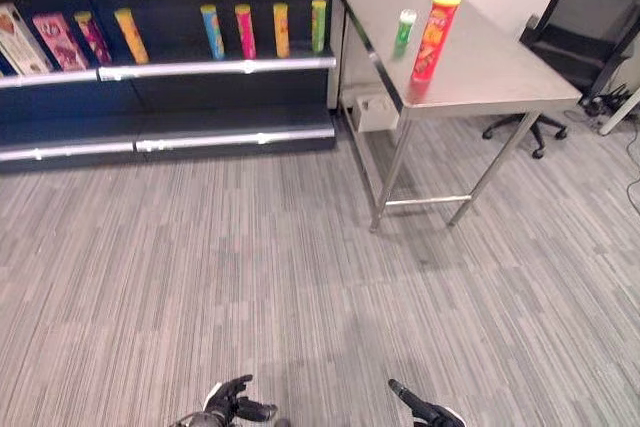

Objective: Put the goods on the table back onto the shelves and tidy them up.

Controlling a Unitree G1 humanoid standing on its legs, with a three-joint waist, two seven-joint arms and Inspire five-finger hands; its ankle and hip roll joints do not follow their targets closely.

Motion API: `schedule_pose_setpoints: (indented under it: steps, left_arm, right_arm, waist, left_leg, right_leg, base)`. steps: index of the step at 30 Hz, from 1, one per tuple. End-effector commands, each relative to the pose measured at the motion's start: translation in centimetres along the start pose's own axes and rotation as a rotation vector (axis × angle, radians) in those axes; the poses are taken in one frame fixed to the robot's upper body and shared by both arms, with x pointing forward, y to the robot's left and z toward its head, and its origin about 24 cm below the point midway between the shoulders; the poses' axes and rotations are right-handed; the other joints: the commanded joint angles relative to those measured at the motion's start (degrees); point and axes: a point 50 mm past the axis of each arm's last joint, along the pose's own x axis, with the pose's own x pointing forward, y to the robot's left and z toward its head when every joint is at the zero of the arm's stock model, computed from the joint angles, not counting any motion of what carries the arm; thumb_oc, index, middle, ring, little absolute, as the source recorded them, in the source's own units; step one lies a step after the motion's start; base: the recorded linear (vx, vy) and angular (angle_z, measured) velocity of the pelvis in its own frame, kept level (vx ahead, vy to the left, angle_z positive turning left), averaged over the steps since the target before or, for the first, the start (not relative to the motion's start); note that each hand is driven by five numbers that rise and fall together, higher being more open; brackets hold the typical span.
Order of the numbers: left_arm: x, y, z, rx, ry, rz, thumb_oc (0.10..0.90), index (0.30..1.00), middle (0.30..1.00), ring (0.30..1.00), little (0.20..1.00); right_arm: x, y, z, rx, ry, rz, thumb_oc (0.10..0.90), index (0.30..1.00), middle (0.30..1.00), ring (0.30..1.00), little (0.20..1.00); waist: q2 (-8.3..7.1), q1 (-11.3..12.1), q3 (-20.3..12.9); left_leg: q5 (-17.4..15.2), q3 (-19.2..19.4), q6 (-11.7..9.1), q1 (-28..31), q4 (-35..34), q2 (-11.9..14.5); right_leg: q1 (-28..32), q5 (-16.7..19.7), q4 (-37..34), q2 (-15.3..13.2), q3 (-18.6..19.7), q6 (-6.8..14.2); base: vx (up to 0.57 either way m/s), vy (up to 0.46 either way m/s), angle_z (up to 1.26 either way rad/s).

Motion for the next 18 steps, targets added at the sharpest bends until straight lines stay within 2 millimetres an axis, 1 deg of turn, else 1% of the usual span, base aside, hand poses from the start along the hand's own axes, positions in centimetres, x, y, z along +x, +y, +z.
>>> schedule_pose_setpoints:
  steps: [1, 2, 3, 4, 5, 6, 7, 8, 9, 10, 11, 13, 14, 15, 16, 17, 18]
  left_arm:
    - [0.3, -1.0, 2.5, 0.009, -0.116, -0.02, 0.8, 0.9, 0.9, 0.9, 0.9]
    - [0.3, -1.0, 2.5, 0.009, -0.116, -0.02, 0.8, 0.9, 0.9, 0.9, 0.9]
    - [0.2, -1.2, 2.0, 0.002, -0.098, -0.026, 0.8, 0.9, 0.9, 0.9, 0.9]
    - [0.2, -1.3, 1.6, 0.0, -0.089, -0.026, 0.8, 0.9, 0.9, 0.9, 0.9]
    - [0.1, -1.2, 1.4, -0.003, -0.085, -0.023, 0.8, 0.9, 0.9, 0.9, 0.9]
    - [0.1, -1.2, 1.4, -0.003, -0.084, -0.023, 0.8, 0.9, 0.9, 0.9, 0.9]
    - [0.1, -1.1, 1.3, -0.006, -0.082, -0.018, 0.8, 0.9, 0.9, 0.9, 0.9]
    - [0.1, -1.0, 1.2, -0.01, -0.075, -0.01, 0.8, 0.9, 0.9, 0.9, 0.9]
    - [0.0, -0.8, 0.6, -0.027, -0.059, -0.008, 0.8, 0.9, 0.9, 0.9, 0.9]
    - [-0.1, -0.3, 0.0, -0.047, -0.037, 0.013, 0.8, 0.9, 0.9, 0.9, 0.9]
    - [-0.1, -0.3, -0.1, -0.047, -0.037, 0.014, 0.8, 0.9, 0.9, 0.9, 0.9]
    - [-0.1, 0.2, -0.2, -0.052, -0.029, 0.029, 0.8, 0.9, 0.9, 0.9, 0.9]
    - [-0.1, 0.4, 0.0, -0.046, -0.034, 0.034, 0.8, 0.9, 0.9, 0.9, 0.9]
    - [0.0, 0.7, 0.7, -0.029, -0.05, 0.031, 0.8, 0.9, 0.9, 0.9, 0.9]
    - [0.1, 0.8, 1.1, -0.021, -0.062, 0.03, 0.8, 0.9, 0.9, 0.9, 0.9]
    - [0.2, 0.8, 1.6, -0.013, -0.076, 0.028, 0.8, 0.9, 0.9, 0.9, 0.9]
    - [0.2, 0.8, 1.6, -0.013, -0.076, 0.028, 0.8, 0.9, 0.9, 0.9, 0.9]
  right_arm:
    - [-0.1, -1.5, 2.0, -0.02, -0.101, -0.031, 0.8, 0.9, 0.9, 0.9, 0.9]
    - [-0.1, -1.5, 2.0, -0.02, -0.101, -0.031, 0.8, 0.9, 0.9, 0.9, 0.9]
    - [-0.2, -1.6, 1.8, -0.026, -0.092, -0.03, 0.8, 0.9, 0.9, 0.9, 0.9]
    - [-0.2, -1.7, 1.8, -0.027, -0.094, -0.03, 0.8, 0.9, 0.9, 0.9, 0.9]
    - [-0.2, -1.9, 2.0, -0.039, -0.098, -0.037, 0.8, 0.9, 0.9, 0.9, 0.9]
    - [-0.2, -1.9, 2.0, -0.039, -0.098, -0.037, 0.8, 0.9, 0.9, 0.9, 0.9]
    - [-0.2, -2.0, 2.0, -0.042, -0.095, -0.039, 0.8, 0.9, 0.9, 0.9, 0.9]
    - [-0.1, -2.1, 1.9, -0.045, -0.086, -0.043, 0.8, 0.9, 0.9, 0.9, 0.9]
    - [-0.2, -2.1, 1.6, -0.048, -0.075, -0.04, 0.8, 0.9, 0.9, 0.9, 0.9]
    - [-0.2, -1.8, 0.9, -0.053, -0.057, -0.031, 0.8, 0.9, 0.9, 0.9, 0.9]
    - [-0.2, -1.8, 0.9, -0.053, -0.056, -0.031, 0.8, 0.9, 0.9, 0.9, 0.9]
    - [-0.2, -1.4, 0.6, -0.055, -0.047, -0.02, 0.8, 0.9, 0.9, 0.9, 0.9]
    - [-0.2, -1.3, 0.7, -0.057, -0.046, -0.015, 0.8, 0.9, 0.9, 0.9, 0.9]
    - [-0.1, -1.2, 1.1, -0.047, -0.059, -0.011, 0.8, 0.9, 0.9, 0.9, 0.9]
    - [0.0, -1.2, 1.5, -0.043, -0.071, -0.013, 0.8, 0.9, 0.9, 0.9, 0.9]
    - [0.0, -1.2, 1.9, -0.038, -0.087, -0.013, 0.8, 0.9, 0.9, 0.9, 0.9]
    - [0.0, -1.2, 1.9, -0.038, -0.087, -0.013, 0.8, 0.9, 0.9, 0.9, 0.9]
  waist:
    - [-0.43, 0.46, 1.35]
    - [-0.43, 0.46, 1.35]
    - [-0.24, 1.03, 0.86]
    - [0.04, 1.5, 0.62]
    - [0.81, 2.79, 0.07]
    - [0.68, 2.77, 0.16]
    - [0.93, 3.14, -0.01]
    - [0.9, 3.32, -0.14]
    - [1.3, 3.17, -1.11]
    - [1.15, 3.23, -2.67]
    - [1.09, 3.24, -2.64]
    - [0.17, 3.69, -3.68]
    - [-0.26, 3.89, -3.81]
    - [-0.47, 3.41, -3.15]
    - [-0.33, 2.68, -2.31]
    - [0.59, 1.89, -1.62]
    - [0.48, 1.95, -1.63]
  left_leg:
    - [2.63, -0.27, -3.3, -1.66, 4.95, 6.97]
    - [2.63, -0.27, -3.3, -1.66, 4.95, 6.97]
    - [1.15, 1.38, -2.25, -3.49, -0.73, 6.15]
    - [2.37, 1.64, -2.23, -3.91, -4.78, 5.63]
    - [5.92, 1.03, -2.65, -5.18, -14.68, 4.93]
    - [6.12, 1.1, -2.63, -4.8, -15.13, 4.74]
    - [6.84, 1.12, -2.92, -5.83, -18.28, 4.85]
    - [7.71, 2.13, -3.33, -6.22, -20.64, 4.97]
    - [7.47, 2.96, -2.97, -5.31, -22.16, 5.1]
    - [9.9, 3.1, -2.26, -3.69, -22.16, 4.05]
    - [9.88, 3.14, -2.25, -3.63, -22.16, 3.99]
    - [8.71, 3.33, -0.91, -1.75, -21.99, 2.7]
    - [7.4, 3.54, 0.15, -0.48, -21.54, 1.79]
    - [4.8, 3.68, 2.41, 2.4, -20.88, 0.04]
    - [3.6, 3.73, 3.68, 4.33, -20.72, -0.8]
    - [2.92, 3.65, 4.39, 6.0, -21.09, -0.52]
    - [2.89, 3.74, 4.44, 5.93, -21.04, -0.65]
  right_leg:
    - [3.28, -4.95, 0.25, -0.71, 1.36, 6.6]
    - [3.28, -4.95, 0.25, -0.71, 1.36, 6.6]
    - [3.59, -5.97, 0.18, -0.73, 1.27, 7.2]
    - [3.77, -6.33, 0.18, -0.53, 1.39, 7.5]
    - [4.74, -7.86, 0.18, 0.31, 1.7, 8.01]
    - [4.91, -7.95, 0.18, 0.15, 1.67, 8.06]
    - [5.4, -8.61, 0.18, 0.35, 1.8, 8.13]
    - [6.42, -9.53, 0.18, 0.32, 1.9, 8.37]
    - [7.06, -10.02, 0.18, 0.7, 2.28, 8.61]
    - [8.65, -9.62, 0.18, 0.17, 2.6, 8.91]
    - [8.71, -9.66, 0.18, 0.1, 2.61, 8.93]
    - [7.82, -9.63, 5.24, -1.93, 3.15, 9.98]
    - [6.05, -8.21, 10.64, -3.15, 3.51, 11.31]
    - [0.79, -2.35, 23.0, -5.22, 4.51, 13.8]
    - [-2.62, 2.78, 30.53, -6.92, 4.62, 14.41]
    - [-6.26, 6.02, 36.48, -7.43, 4.49, 13.88]
    - [-6.5, 5.85, 36.85, -7.58, 4.64, 13.92]
  base:
    - [0.07, -0.044, 0.1]
    - [0.22, 0.01, 0.16]
    - [0.27, 0.044, 0.05]
    - [0.48, 0.105, 0.08]
    - [0.32, 0.085, 0.08]
    - [0.33, 0.085, 0.1]
    - [0.23, 0.053, -0.01]
    - [0.36, 0.105, -0.05]
    - [0.54, 0.18, -0.07]
    - [0.42, 0.152, -0.35]
    - [0.43, 0.156, -0.53]
    - [0.3, 0.125, -0.54]
    - [0.39, 0.209, -0.47]
    - [0.38, 0.251, -0.47]
    - [0.33, 0.261, -0.55]
    - [0.16, 0.147, -0.4]
    - [0.25, 0.197, 0.21]
